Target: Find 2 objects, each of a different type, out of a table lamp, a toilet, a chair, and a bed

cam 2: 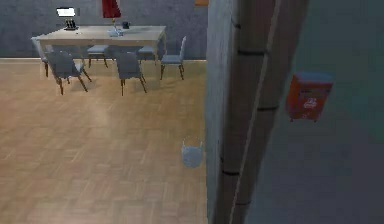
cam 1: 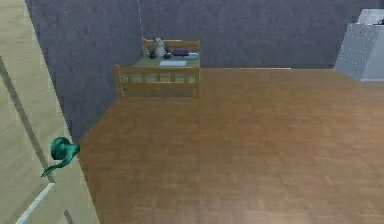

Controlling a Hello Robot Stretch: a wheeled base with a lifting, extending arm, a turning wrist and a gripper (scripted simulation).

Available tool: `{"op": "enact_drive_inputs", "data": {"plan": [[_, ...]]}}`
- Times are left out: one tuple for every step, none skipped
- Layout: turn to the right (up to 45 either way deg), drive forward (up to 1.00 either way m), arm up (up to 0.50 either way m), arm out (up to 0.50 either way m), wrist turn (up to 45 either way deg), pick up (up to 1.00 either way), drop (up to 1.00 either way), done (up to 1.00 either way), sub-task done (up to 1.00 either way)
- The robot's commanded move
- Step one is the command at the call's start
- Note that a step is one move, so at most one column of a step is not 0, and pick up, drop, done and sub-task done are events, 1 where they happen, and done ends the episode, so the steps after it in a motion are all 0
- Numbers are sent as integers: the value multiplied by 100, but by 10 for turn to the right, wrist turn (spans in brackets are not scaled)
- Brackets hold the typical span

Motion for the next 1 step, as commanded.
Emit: {"op": "enact_drive_inputs", "data": {"plan": [[0, 15, 0, 0, 0, 0, 0, 0, 0]]}}
